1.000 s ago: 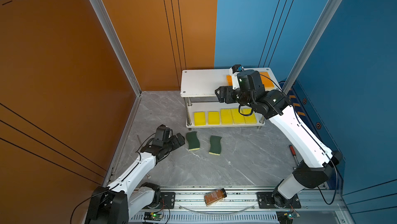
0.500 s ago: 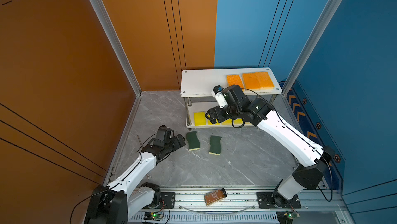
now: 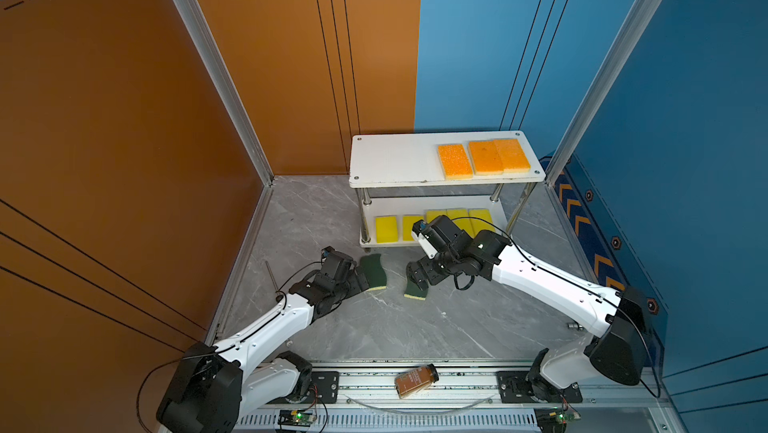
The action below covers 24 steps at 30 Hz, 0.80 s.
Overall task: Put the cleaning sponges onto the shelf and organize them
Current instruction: 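Swing the right gripper toward the green sponges while the left gripper reaches one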
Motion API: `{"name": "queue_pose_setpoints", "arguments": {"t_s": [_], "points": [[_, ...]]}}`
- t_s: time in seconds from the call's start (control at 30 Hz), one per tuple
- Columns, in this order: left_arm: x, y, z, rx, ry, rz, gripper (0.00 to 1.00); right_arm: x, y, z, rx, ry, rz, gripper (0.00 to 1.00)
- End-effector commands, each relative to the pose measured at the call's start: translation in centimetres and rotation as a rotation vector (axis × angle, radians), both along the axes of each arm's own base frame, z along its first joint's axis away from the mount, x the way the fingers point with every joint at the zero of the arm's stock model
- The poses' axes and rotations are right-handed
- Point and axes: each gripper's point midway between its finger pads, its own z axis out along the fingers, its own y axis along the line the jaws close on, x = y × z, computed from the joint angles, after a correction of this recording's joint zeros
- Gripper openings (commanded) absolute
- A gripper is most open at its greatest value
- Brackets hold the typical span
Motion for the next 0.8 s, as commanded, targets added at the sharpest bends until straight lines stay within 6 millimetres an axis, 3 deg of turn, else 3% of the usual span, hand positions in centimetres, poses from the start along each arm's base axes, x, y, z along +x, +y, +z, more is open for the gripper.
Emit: {"name": "queue_pose_setpoints", "arguments": {"t_s": [0.0,0.37,0.77], "points": [[0.9,0.0,0.7,0.050,-0.017,0.035,0.98,1.1,-1.0,-0.3,0.049,-0.014,-0.084,1.00],[2.4,-3.8,-0.8,0.115,0.019,0.004,0.98,1.5,-3.2,-4.3,0.020,0.052,-0.139,1.00],[4.0,-5.7,-2.0,0.158,0.034,0.010,0.98,1.7,-5.2,-4.6,0.061,0.055,-0.206,1.00]]}}
